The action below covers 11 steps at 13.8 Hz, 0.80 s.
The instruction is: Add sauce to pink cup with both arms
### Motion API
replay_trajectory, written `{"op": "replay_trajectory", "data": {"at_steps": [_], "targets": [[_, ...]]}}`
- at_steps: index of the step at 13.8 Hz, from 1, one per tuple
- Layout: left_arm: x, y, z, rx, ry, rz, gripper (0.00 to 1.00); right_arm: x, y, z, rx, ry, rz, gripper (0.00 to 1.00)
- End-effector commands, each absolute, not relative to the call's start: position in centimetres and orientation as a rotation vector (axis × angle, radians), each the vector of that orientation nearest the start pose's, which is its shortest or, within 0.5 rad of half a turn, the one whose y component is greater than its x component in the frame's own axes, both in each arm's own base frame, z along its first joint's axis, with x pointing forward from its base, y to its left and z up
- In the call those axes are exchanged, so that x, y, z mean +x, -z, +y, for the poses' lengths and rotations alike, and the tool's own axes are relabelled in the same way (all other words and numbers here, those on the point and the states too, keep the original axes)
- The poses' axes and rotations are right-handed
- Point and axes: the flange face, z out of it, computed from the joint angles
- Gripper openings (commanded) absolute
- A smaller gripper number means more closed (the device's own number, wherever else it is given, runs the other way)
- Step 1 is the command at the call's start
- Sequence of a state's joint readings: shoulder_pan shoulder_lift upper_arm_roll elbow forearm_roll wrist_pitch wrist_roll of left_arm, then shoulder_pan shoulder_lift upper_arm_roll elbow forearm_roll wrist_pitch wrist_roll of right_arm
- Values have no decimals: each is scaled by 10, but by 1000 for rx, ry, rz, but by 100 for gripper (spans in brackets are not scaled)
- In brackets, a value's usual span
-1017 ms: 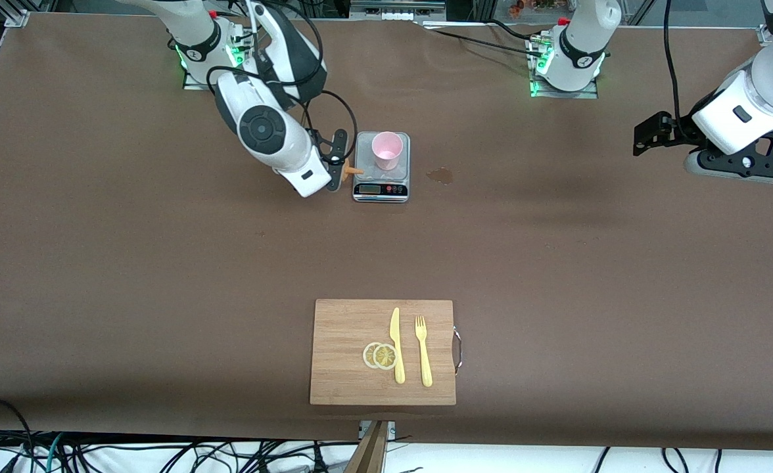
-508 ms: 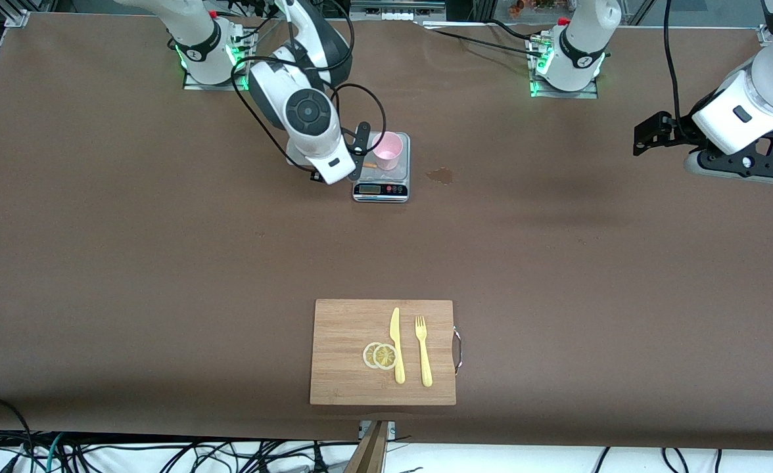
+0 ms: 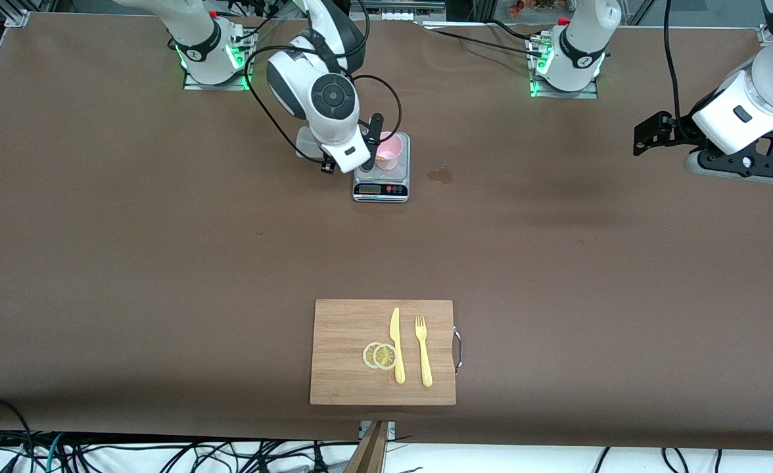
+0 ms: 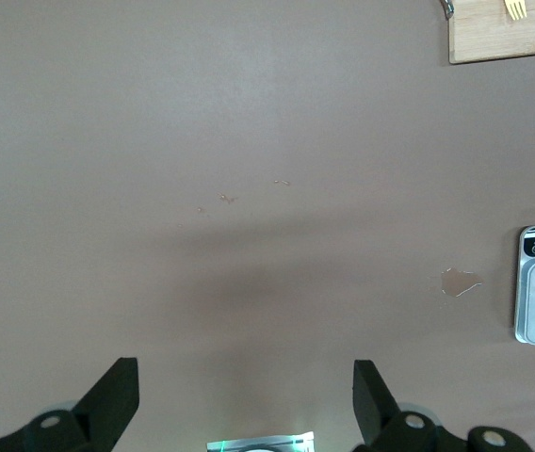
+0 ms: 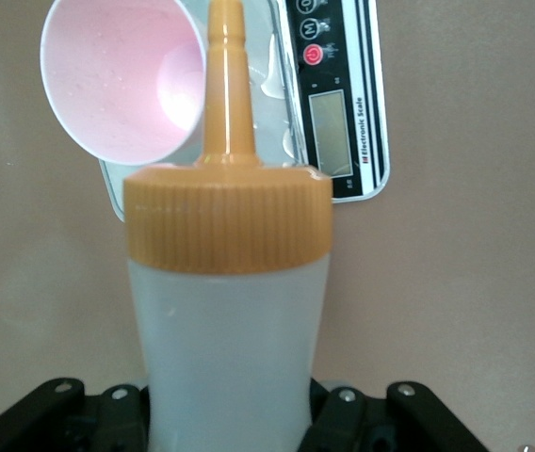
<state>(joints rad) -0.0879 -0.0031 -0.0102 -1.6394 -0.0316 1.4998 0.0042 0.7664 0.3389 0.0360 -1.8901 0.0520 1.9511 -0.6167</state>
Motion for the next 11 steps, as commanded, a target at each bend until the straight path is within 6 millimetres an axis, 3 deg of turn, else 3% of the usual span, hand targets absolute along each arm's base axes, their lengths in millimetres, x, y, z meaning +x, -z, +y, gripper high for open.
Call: {"op": "replay_trajectory", "data": {"at_steps": [1,11], "targets": [[543,-594,-58,-3144,-226,148,100,402,-309,439,-2395,-452,-2002,0],[543,-594,-57,-3142,-229,143,100,385,-308,444,-2422,-524,-2108,0]]}}
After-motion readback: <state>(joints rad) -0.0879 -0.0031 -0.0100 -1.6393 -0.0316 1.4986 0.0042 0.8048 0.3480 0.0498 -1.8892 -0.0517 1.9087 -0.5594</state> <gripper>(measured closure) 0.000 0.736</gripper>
